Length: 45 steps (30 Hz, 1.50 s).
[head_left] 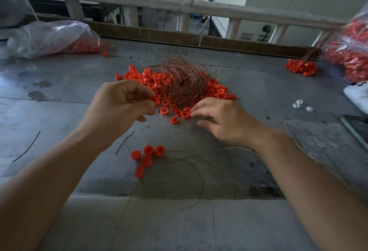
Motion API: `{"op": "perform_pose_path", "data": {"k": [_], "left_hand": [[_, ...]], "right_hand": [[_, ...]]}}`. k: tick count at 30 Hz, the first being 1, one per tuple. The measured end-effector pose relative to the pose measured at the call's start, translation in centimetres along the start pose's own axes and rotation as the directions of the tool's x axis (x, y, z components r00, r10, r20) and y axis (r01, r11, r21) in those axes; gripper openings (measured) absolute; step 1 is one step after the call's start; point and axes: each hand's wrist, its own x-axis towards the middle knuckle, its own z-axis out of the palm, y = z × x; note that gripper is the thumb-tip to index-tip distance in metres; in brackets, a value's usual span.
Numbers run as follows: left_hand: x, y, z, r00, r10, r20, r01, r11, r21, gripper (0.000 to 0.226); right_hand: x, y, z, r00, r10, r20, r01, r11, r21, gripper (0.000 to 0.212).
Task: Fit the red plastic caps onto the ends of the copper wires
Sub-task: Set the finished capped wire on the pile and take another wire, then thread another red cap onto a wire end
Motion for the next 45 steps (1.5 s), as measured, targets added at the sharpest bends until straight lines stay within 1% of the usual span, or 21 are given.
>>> {"op": "perform_pose_path", "data": {"k": [4, 7, 9, 11, 14, 16, 19, 23, 25, 27, 32, 34, 37, 41, 45], "left_hand": [[0.0, 0.1, 0.0, 1.000, -0.014, 0.017, 0.015, 0.993, -0.118, 0.024], [0.0, 0.2, 0.0, 0.998, -0.016, 0.053, 0.026, 0.981, -0.193, 0.021], [-0.1, 0.4, 0.0, 0.996, -0.009, 0.090, 0.031, 0.969, -0.247, 0.020], [-0.3, 0.5, 0.1, 0.990, 0.005, 0.138, 0.040, 0.947, -0.318, 0.020], [-0.6, 0.8, 0.3, 0.976, 0.028, 0.216, 0.064, 0.912, -0.405, 0.024], [-0.7, 0.9, 0.5, 0.966, 0.039, 0.254, 0.084, 0.886, -0.457, 0.027], [-0.7, 0.9, 0.7, 0.959, 0.061, 0.275, 0.090, 0.859, -0.504, 0.029], [-0.8, 0.9, 0.8, 0.956, 0.085, 0.279, 0.077, 0.849, -0.523, 0.025], [-0.9, 1.0, 0.9, 0.950, 0.101, 0.294, 0.071, 0.849, -0.524, 0.028], [-0.9, 0.9, 1.0, 0.950, 0.094, 0.299, 0.085, 0.840, -0.537, 0.030], [-0.8, 0.9, 1.2, 0.948, 0.070, 0.311, 0.142, 0.781, -0.608, 0.023], [-0.8, 0.9, 1.1, 0.949, 0.073, 0.308, 0.127, 0.803, -0.582, 0.022], [-1.0, 0.9, 1.0, 0.952, 0.081, 0.295, 0.085, 0.856, -0.509, 0.027], [-1.1, 0.9, 1.2, 0.952, 0.094, 0.290, 0.095, 0.812, -0.576, 0.024], [-1.1, 1.0, 1.1, 0.940, 0.107, 0.323, 0.107, 0.808, -0.579, 0.032]], "right_hand": [[0.1, 0.0, -0.1, 0.992, -0.049, -0.117, 0.052, 0.998, 0.023, 0.026], [0.0, 0.1, -0.4, 0.964, -0.109, -0.242, 0.118, 0.993, 0.025, 0.015], [-0.1, 0.0, -0.8, 0.933, -0.126, -0.338, 0.146, 0.989, 0.035, 0.011], [-0.2, -0.3, -1.2, 0.892, -0.089, -0.443, 0.154, 0.982, 0.111, 0.010], [-0.4, -1.0, -1.8, 0.825, -0.043, -0.564, 0.194, 0.958, 0.210, 0.016], [-0.5, -1.6, -2.1, 0.791, -0.063, -0.608, 0.228, 0.953, 0.198, 0.020], [-0.7, -2.4, -2.1, 0.777, -0.117, -0.618, 0.258, 0.955, 0.144, 0.013], [-0.8, -3.0, -2.0, 0.796, -0.122, -0.593, 0.256, 0.956, 0.147, 0.007], [-0.7, -3.2, -1.9, 0.805, -0.112, -0.583, 0.252, 0.954, 0.165, 0.006], [-0.7, -3.3, -1.8, 0.814, -0.104, -0.572, 0.250, 0.951, 0.183, 0.005], [-0.8, -3.3, -1.8, 0.825, -0.089, -0.559, 0.225, 0.958, 0.180, 0.005], [-0.8, -3.3, -1.7, 0.834, -0.070, -0.547, 0.206, 0.960, 0.191, 0.005], [-0.9, -3.3, -1.7, 0.847, -0.045, -0.529, 0.185, 0.959, 0.214, 0.004], [-0.9, -3.4, -1.7, 0.852, -0.022, -0.523, 0.169, 0.957, 0.234, 0.004], [-0.9, -3.6, -1.5, 0.865, -0.008, -0.501, 0.154, 0.955, 0.252, 0.006]]}}
